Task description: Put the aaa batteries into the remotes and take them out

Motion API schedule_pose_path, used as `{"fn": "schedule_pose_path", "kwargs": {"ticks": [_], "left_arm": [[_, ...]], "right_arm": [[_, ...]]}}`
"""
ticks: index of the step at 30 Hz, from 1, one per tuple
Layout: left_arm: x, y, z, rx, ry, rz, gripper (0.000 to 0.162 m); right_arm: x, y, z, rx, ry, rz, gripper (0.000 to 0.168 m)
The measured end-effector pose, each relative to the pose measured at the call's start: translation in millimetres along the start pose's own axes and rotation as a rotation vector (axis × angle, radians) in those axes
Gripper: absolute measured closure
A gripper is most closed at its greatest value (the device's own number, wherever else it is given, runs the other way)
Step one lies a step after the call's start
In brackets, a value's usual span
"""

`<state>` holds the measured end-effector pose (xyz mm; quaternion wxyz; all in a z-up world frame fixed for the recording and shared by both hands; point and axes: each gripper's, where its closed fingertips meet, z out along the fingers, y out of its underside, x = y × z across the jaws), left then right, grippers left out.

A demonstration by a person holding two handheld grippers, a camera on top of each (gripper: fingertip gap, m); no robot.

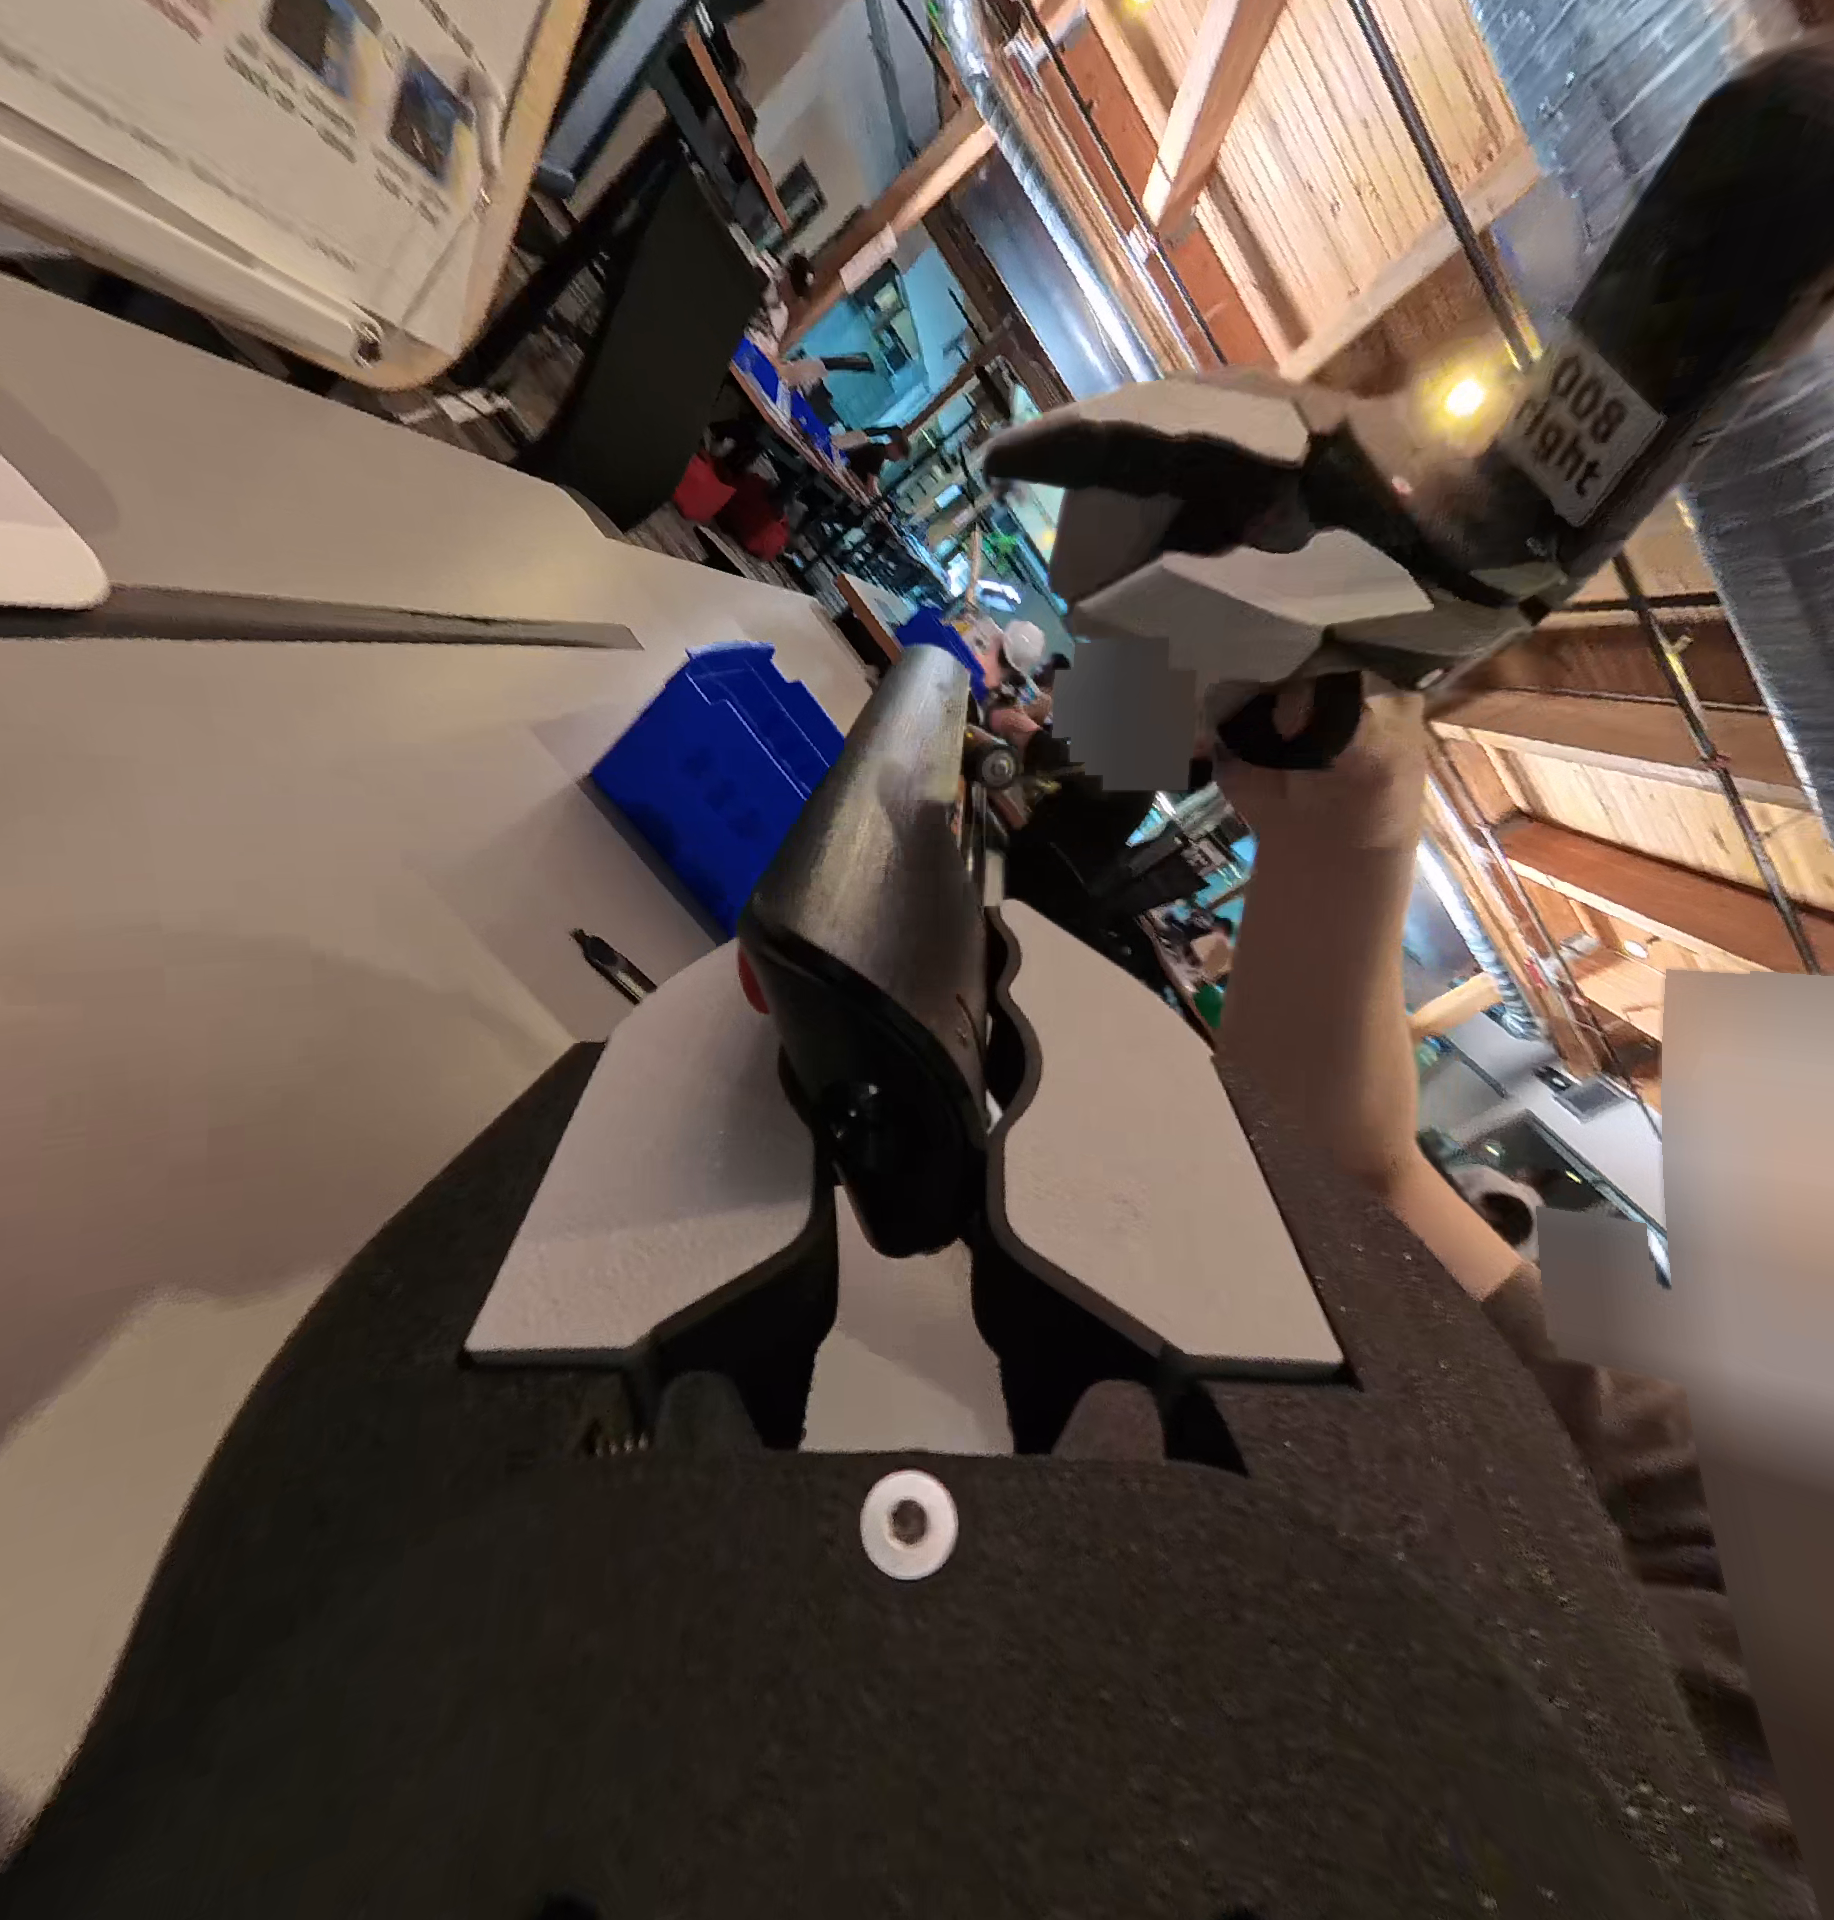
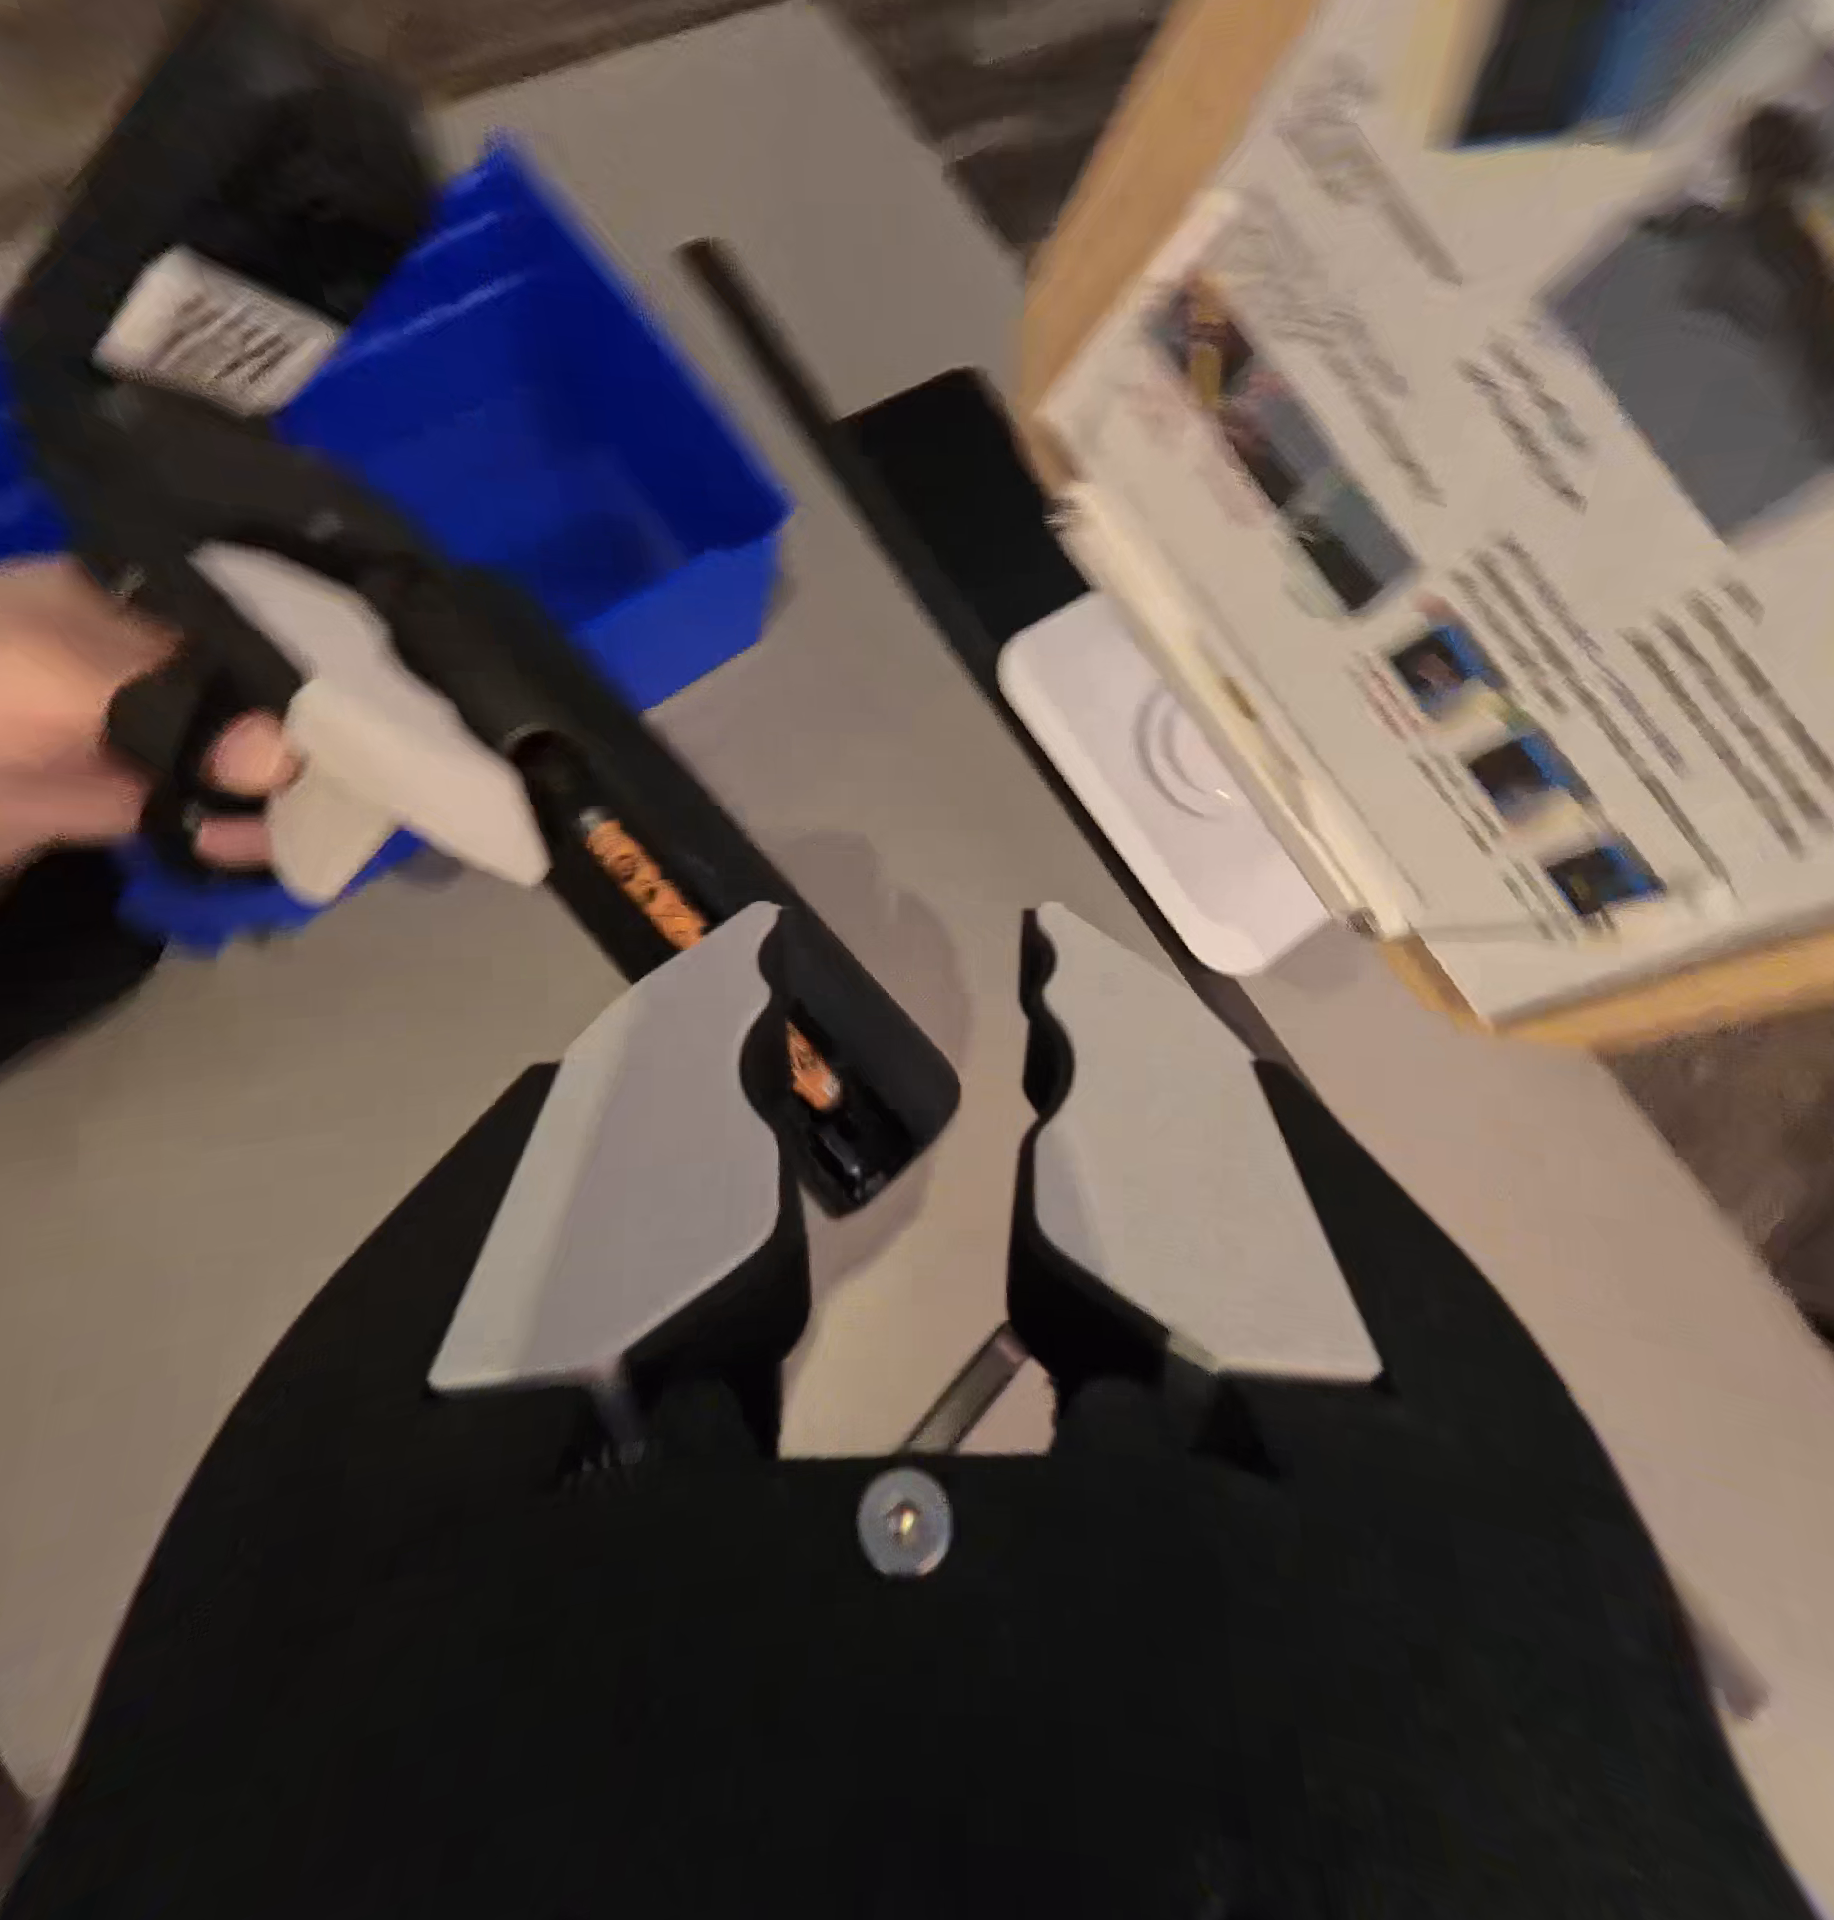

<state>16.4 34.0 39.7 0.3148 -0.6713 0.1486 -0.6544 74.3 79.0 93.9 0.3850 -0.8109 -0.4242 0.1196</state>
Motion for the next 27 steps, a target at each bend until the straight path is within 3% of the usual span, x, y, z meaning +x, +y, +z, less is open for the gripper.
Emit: {"fn": "schedule_pose_path", "kwargs": {"ticks": [5, 15, 27], "left_arm": [[-3.7, -11.6, -0.4, 0.101, -0.106, 0.101, 0.136], [2.8, -9.8, 3.8, 0.107, -0.17, 0.184, 0.136], [6.2, -9.9, 3.6, 0.112, -0.144, 0.162, 0.136]], "right_arm": [[0.6, 7.8, -5.3, 0.174, -0.024, 0.339, 0.086], [-9.8, 29.4, 23.2, 0.113, -0.105, 0.486, 0.078], [-13.7, 29.7, 24.4, 0.088, -0.153, 0.479, 0.088]]}}
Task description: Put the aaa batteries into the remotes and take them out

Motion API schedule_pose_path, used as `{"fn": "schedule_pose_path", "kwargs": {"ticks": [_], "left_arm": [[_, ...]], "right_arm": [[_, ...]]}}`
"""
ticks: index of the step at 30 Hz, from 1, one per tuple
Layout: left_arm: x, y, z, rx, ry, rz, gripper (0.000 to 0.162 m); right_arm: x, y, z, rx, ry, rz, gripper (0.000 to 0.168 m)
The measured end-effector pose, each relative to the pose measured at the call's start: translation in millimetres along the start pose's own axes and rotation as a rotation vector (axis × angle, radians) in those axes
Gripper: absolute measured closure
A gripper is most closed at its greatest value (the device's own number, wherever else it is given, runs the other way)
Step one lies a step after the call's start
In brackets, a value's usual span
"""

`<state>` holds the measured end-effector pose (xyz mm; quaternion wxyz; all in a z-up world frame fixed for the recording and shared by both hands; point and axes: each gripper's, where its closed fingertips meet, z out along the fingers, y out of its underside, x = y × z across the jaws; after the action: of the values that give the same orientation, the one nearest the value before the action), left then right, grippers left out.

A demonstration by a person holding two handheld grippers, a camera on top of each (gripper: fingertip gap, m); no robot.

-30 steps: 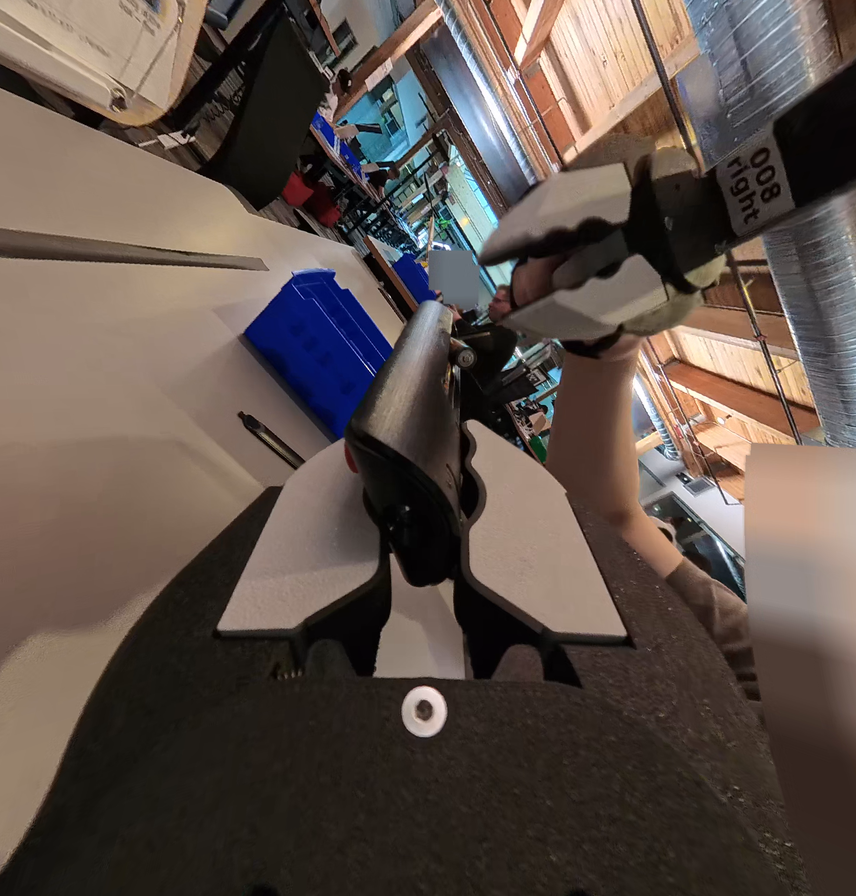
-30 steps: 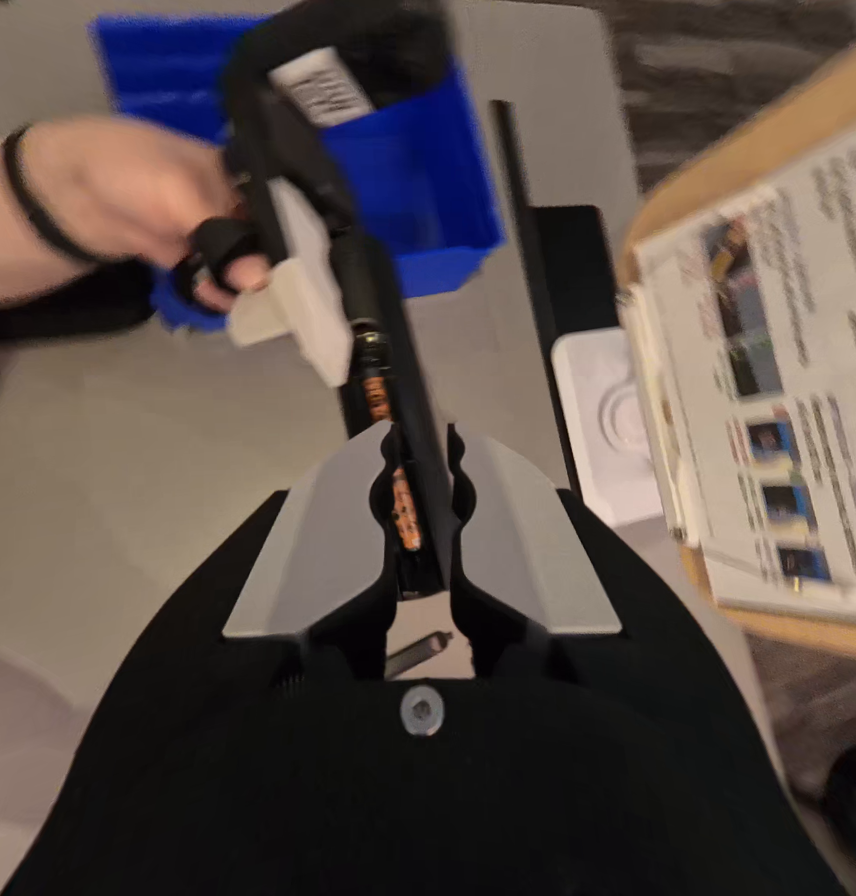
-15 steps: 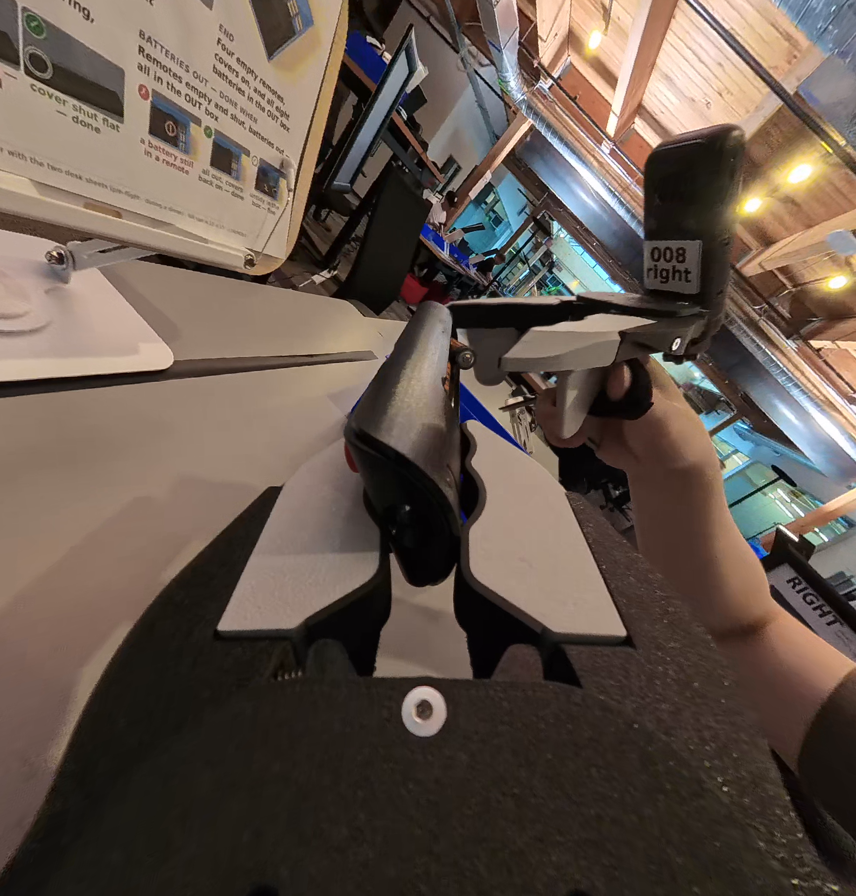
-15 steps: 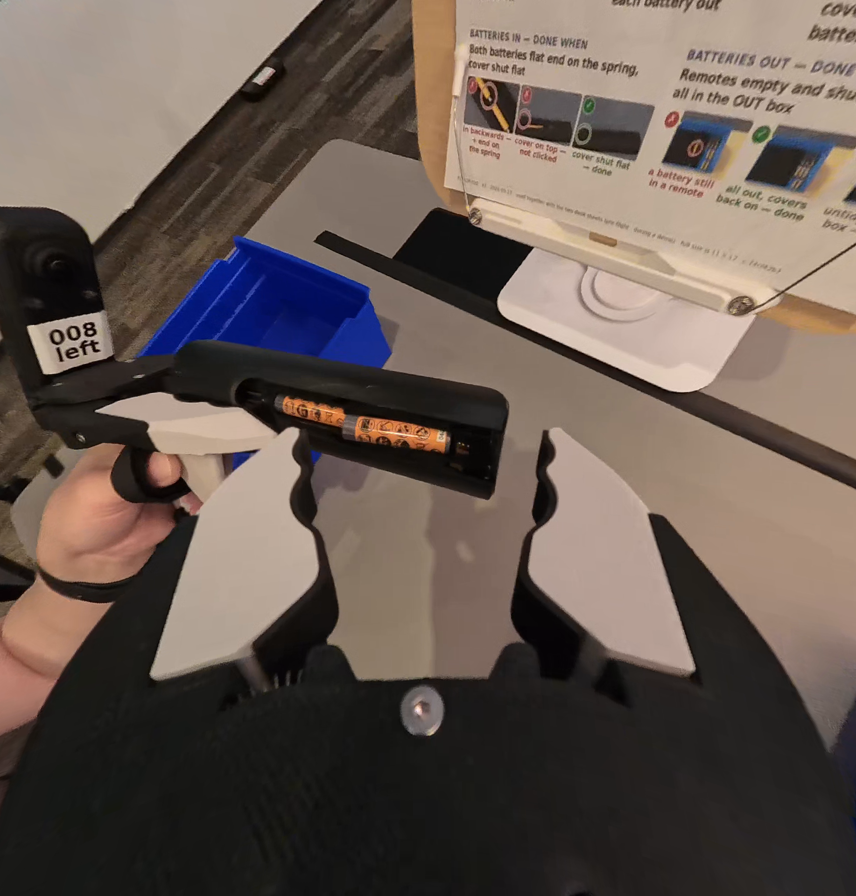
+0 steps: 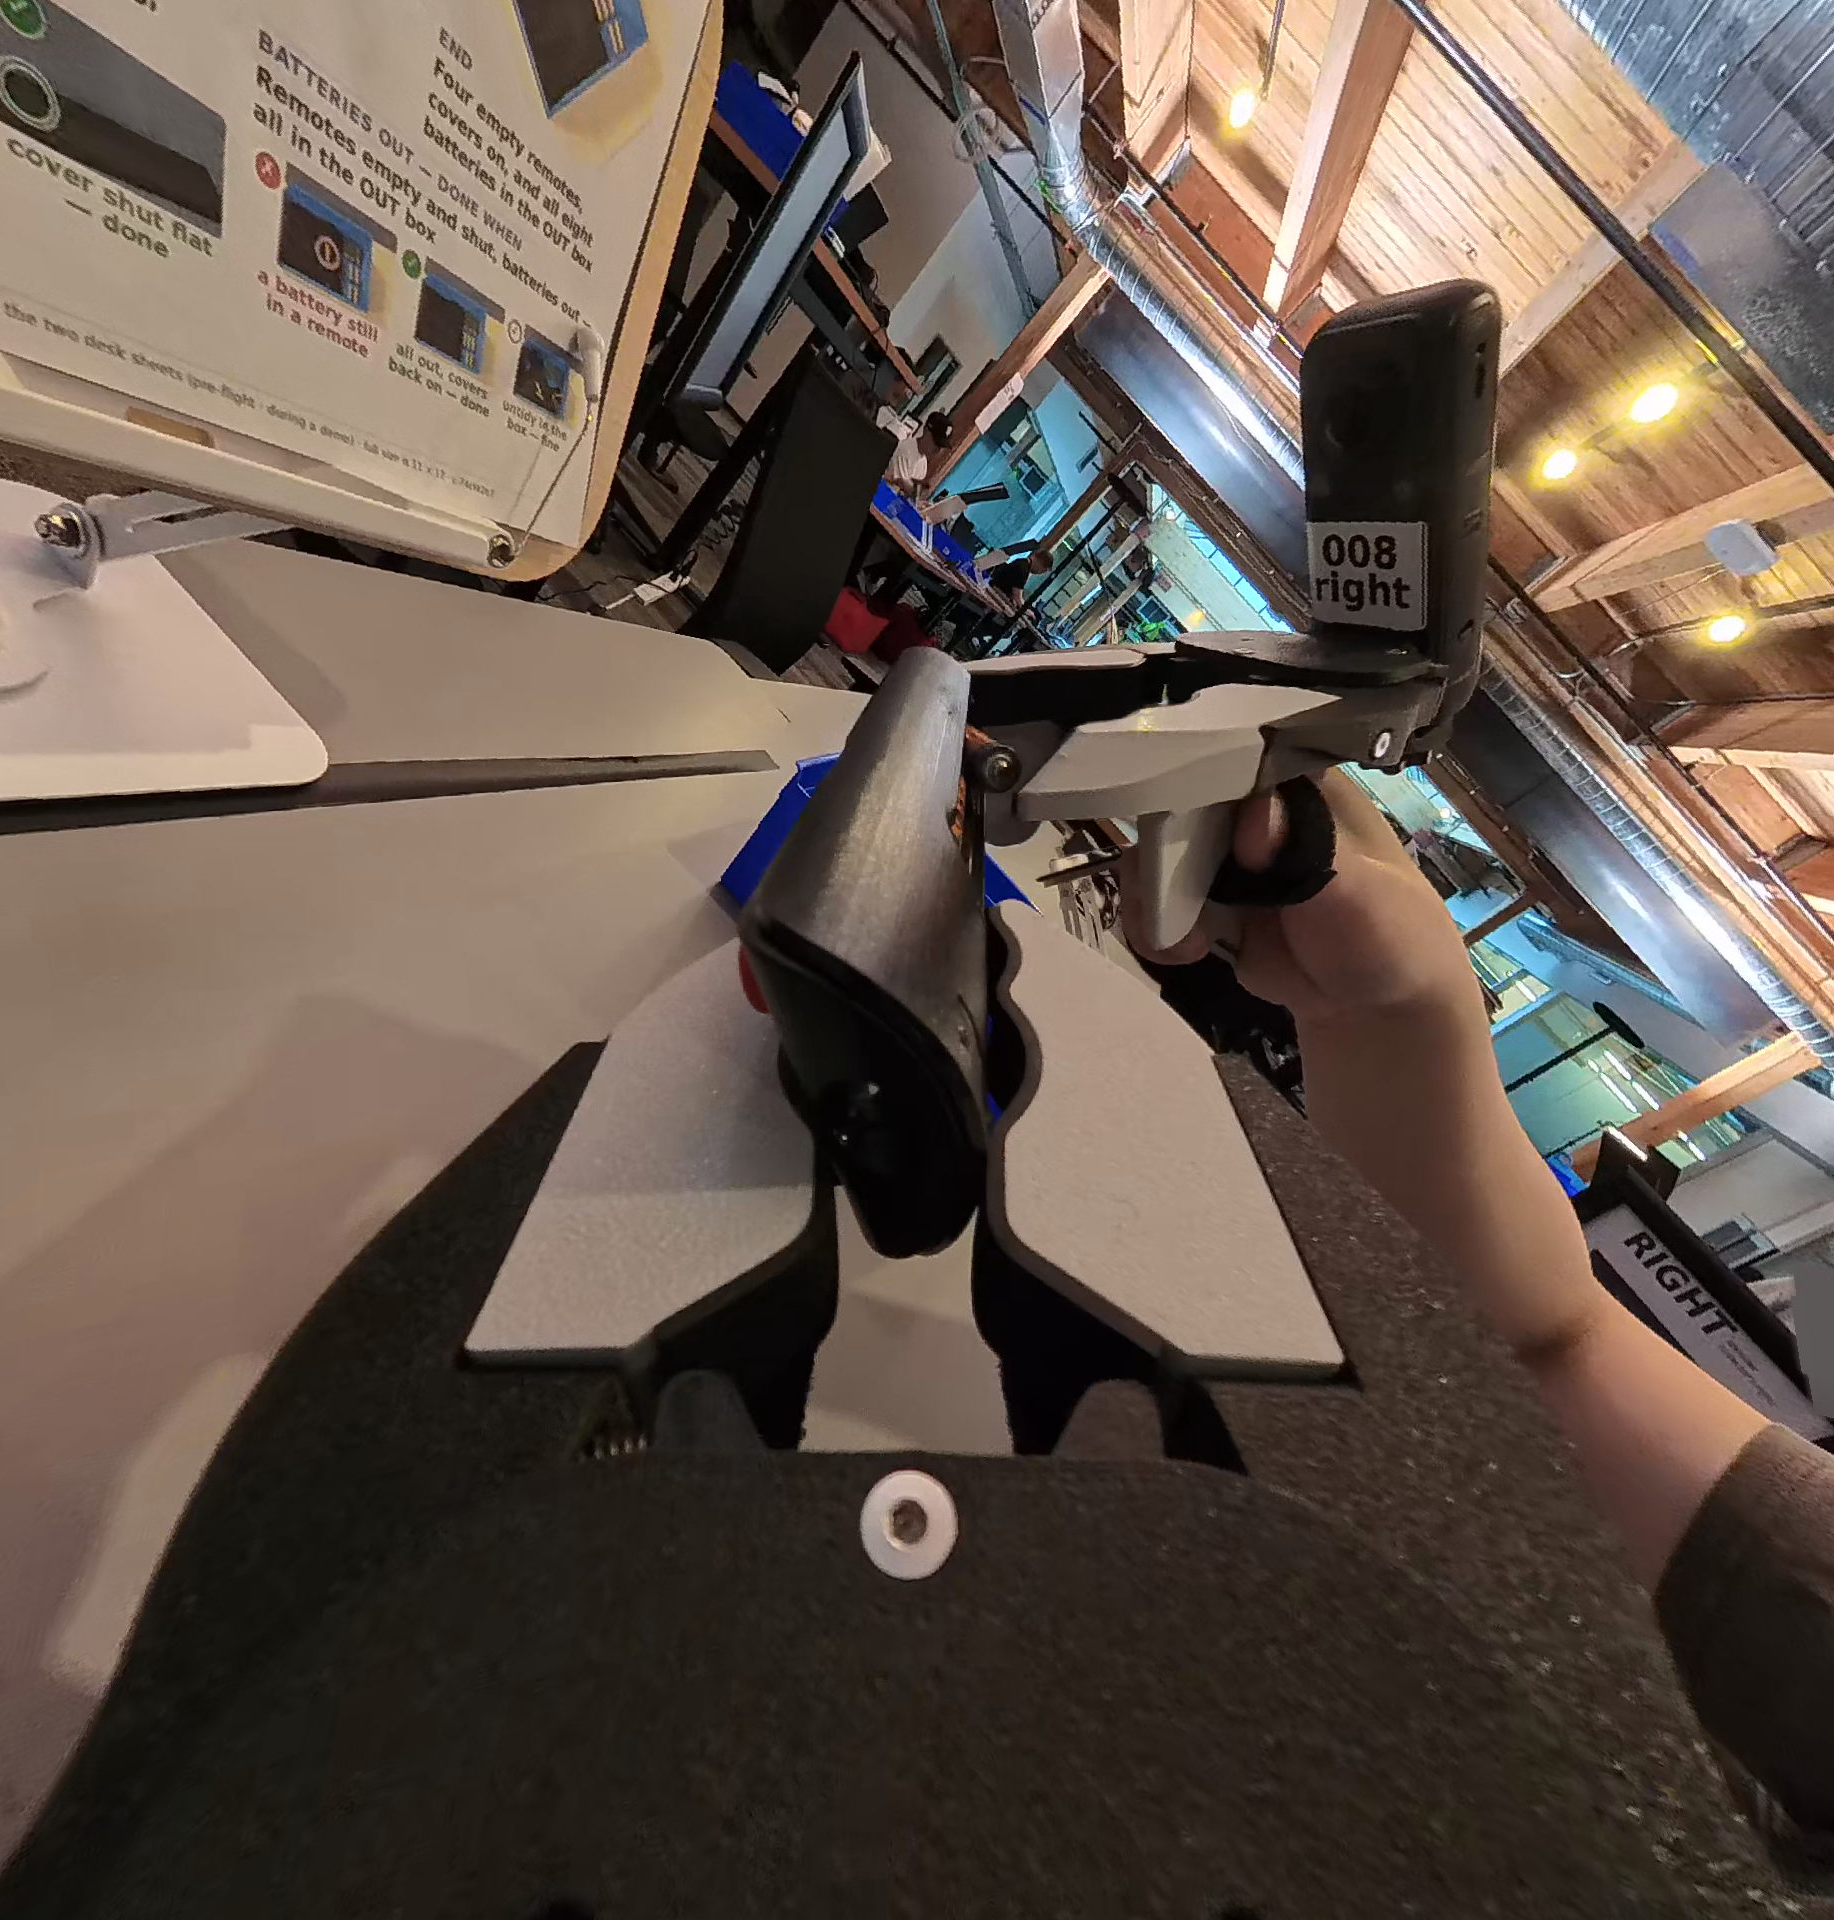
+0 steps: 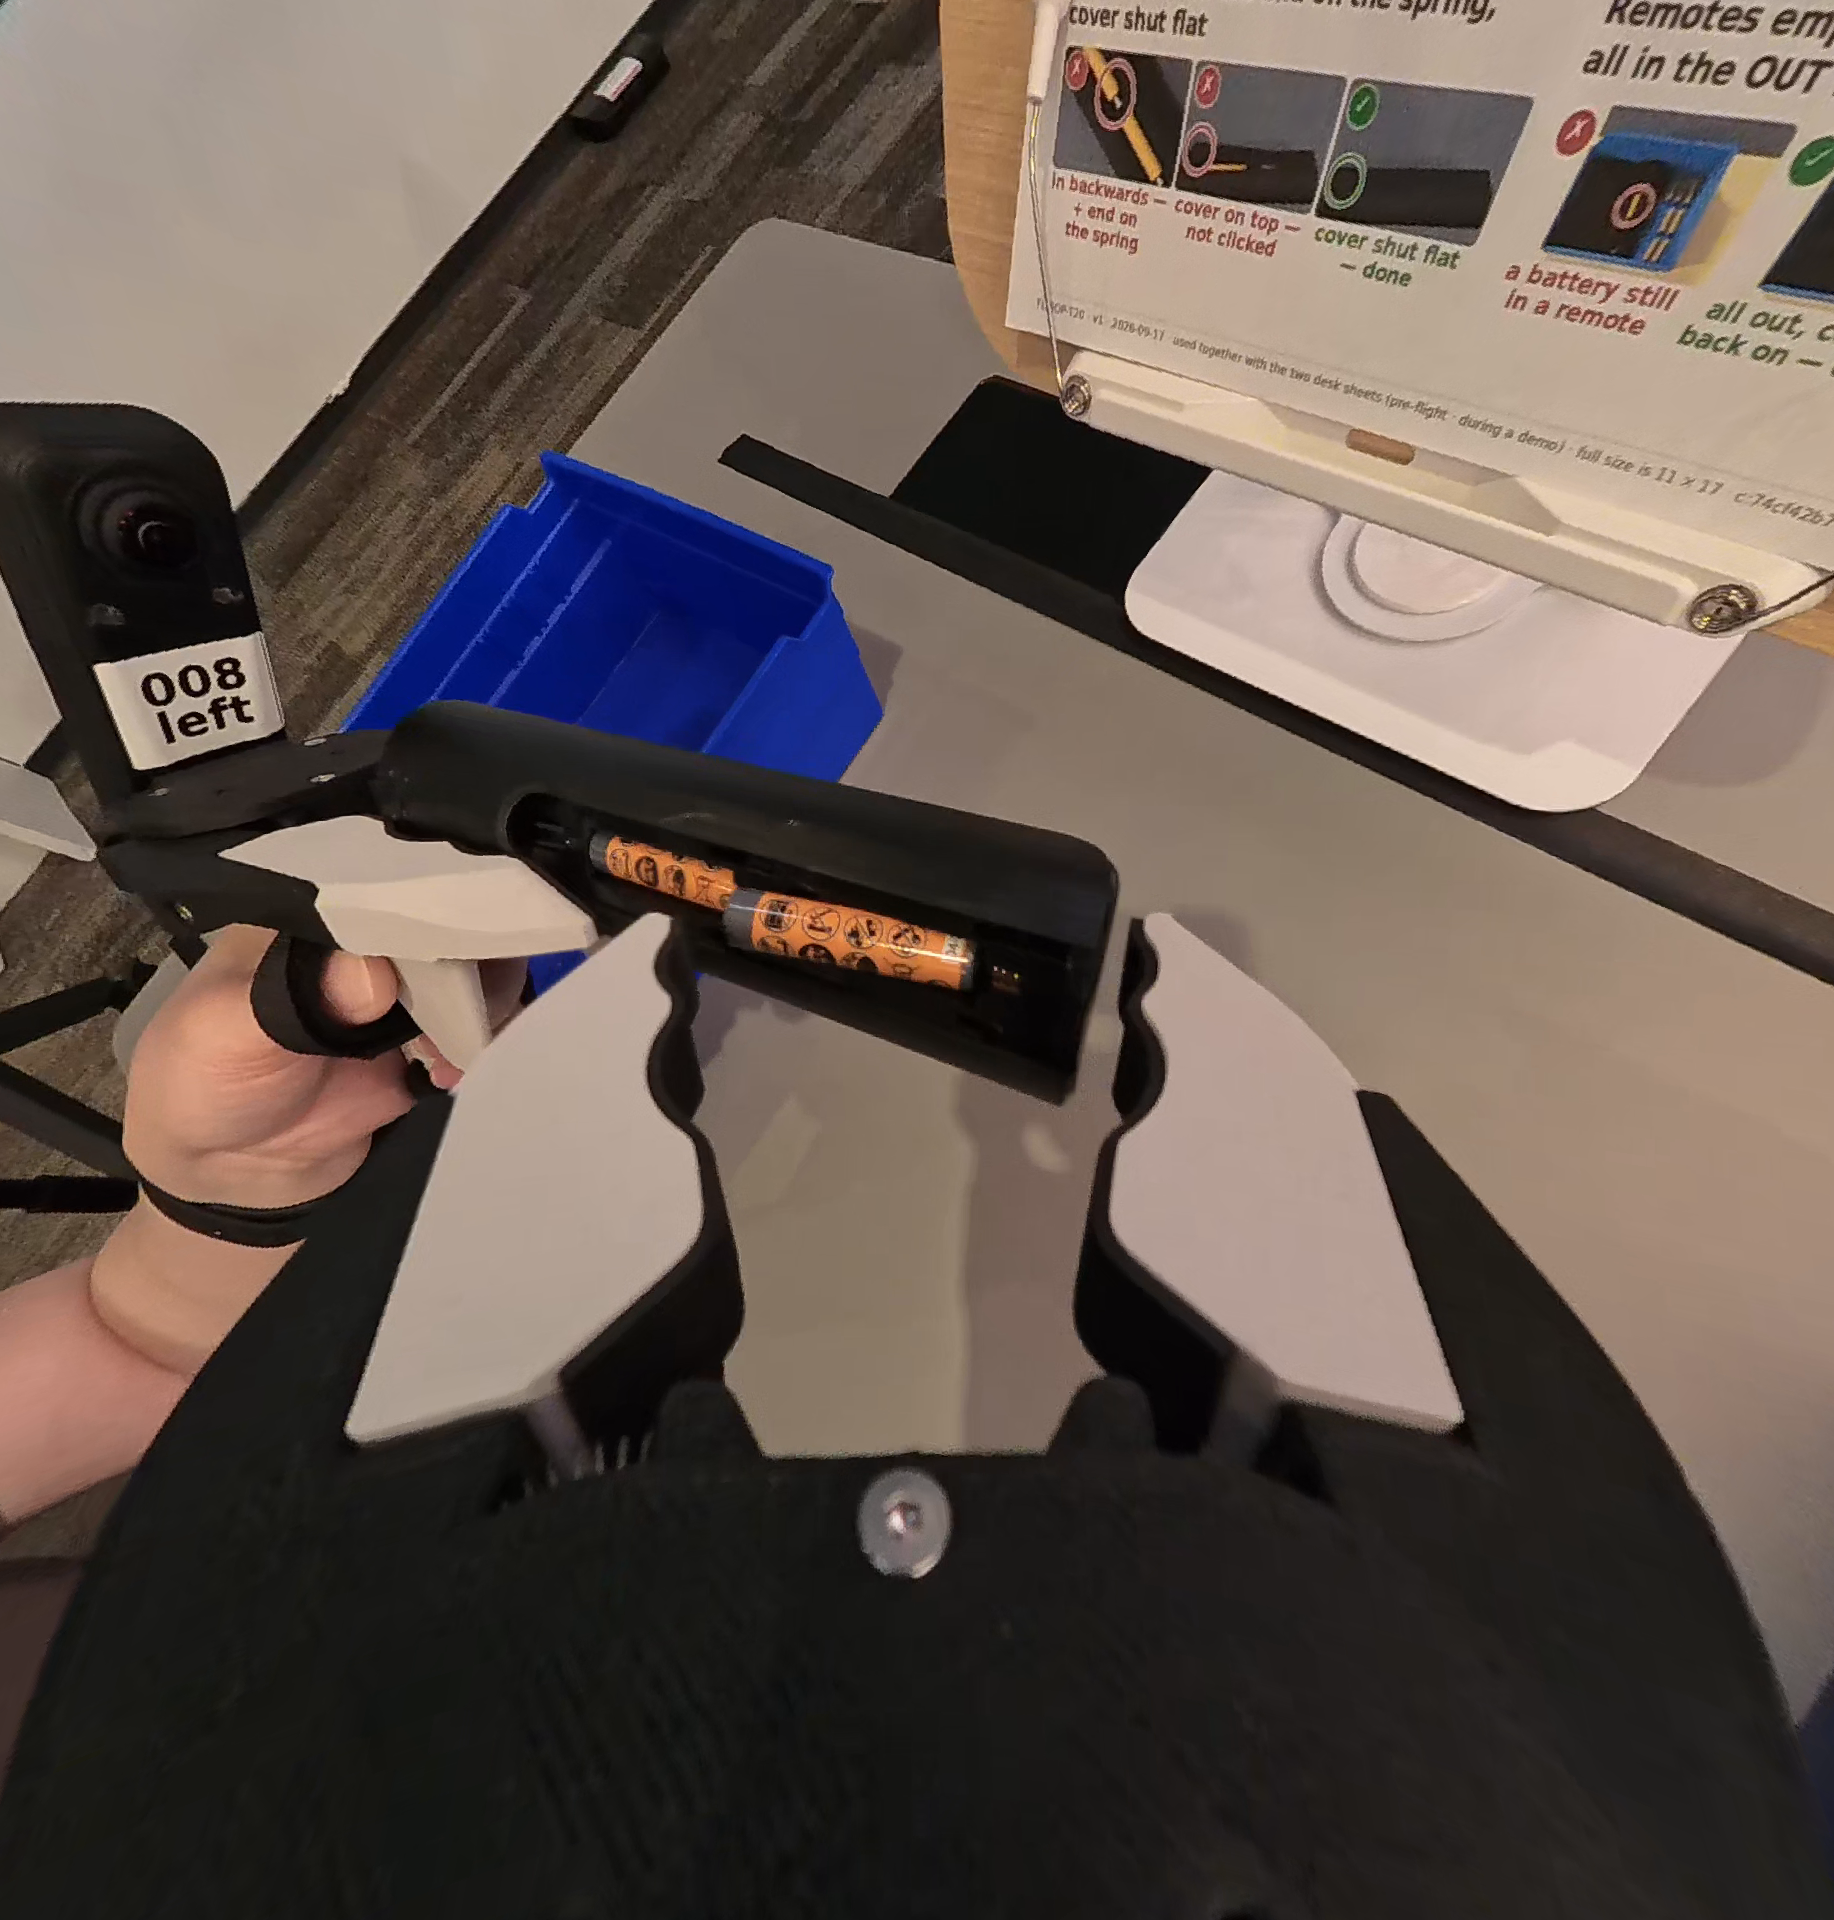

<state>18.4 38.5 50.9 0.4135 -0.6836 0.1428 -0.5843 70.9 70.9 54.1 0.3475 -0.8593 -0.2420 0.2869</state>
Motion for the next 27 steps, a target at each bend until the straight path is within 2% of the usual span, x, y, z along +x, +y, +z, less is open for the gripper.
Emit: {"fn": "schedule_pose_path", "kwargs": {"ticks": [7, 27], "left_arm": [[1.6, -0.6, -0.4, 0.001, -0.011, 0.02, 0.136], [3.5, 0.7, 0.3, -0.011, -0.02, 0.046, 0.136]], "right_arm": [[1.6, 0.1, -2.2, -0.004, -0.006, 0.003, 0.103], [2.1, 0.5, -7.9, -0.013, -0.034, 0.012, 0.106]]}}
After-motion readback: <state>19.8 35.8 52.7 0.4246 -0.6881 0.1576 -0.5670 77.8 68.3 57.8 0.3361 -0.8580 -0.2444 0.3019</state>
